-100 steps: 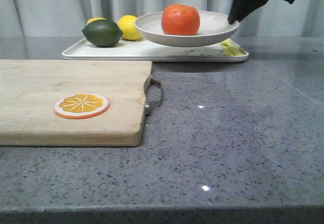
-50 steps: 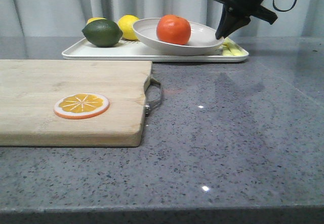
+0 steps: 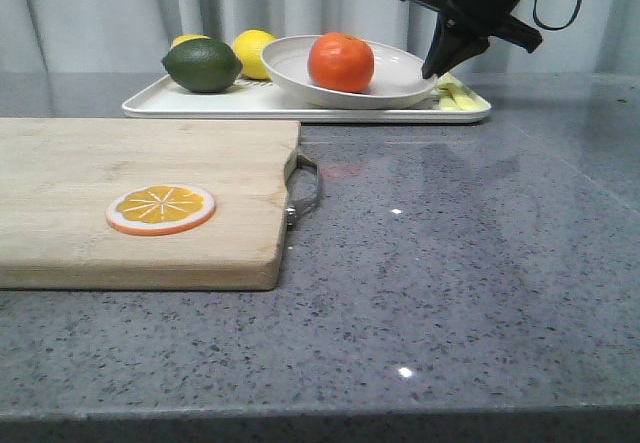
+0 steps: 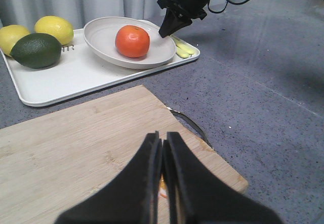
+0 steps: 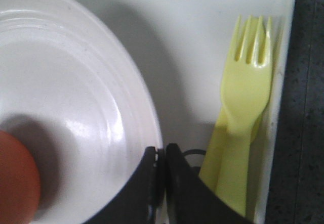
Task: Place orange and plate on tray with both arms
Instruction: 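Lower the plate with the orange onto the white tray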
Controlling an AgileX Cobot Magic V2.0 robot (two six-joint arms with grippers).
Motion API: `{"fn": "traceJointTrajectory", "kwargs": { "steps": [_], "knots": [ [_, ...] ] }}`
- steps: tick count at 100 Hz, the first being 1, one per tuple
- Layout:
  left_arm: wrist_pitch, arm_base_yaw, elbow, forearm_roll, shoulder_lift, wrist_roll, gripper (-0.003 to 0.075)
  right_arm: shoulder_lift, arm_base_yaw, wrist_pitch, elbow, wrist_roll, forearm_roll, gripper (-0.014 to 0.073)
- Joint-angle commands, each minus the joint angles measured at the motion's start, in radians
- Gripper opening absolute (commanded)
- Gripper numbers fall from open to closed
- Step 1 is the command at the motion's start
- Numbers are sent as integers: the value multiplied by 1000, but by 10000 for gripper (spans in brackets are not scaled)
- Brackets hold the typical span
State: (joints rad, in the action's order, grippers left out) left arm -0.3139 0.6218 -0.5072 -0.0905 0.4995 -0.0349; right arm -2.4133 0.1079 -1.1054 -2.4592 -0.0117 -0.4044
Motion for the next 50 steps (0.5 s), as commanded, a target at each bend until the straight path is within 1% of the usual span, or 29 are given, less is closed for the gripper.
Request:
{"fn": "traceJointTrajectory", "kwargs": {
  "steps": [1, 11, 18, 41, 50],
  "knots": [
    [78, -2, -25, 0, 2, -3, -18, 66, -1, 48, -34, 5, -34, 37],
    [78, -2, -25, 0, 2, -3, -18, 66, -1, 48, -34, 5, -39, 163],
    [78, -2, -25, 0, 2, -3, -18, 67, -1, 48, -34, 5, -42, 214],
    [78, -2, -25, 0, 2, -3, -19, 114, -1, 22, -34, 12, -37, 220],
    [78, -2, -25, 0, 2, -3, -18, 147, -1, -23, -34, 29, -31, 192]
  ]
}}
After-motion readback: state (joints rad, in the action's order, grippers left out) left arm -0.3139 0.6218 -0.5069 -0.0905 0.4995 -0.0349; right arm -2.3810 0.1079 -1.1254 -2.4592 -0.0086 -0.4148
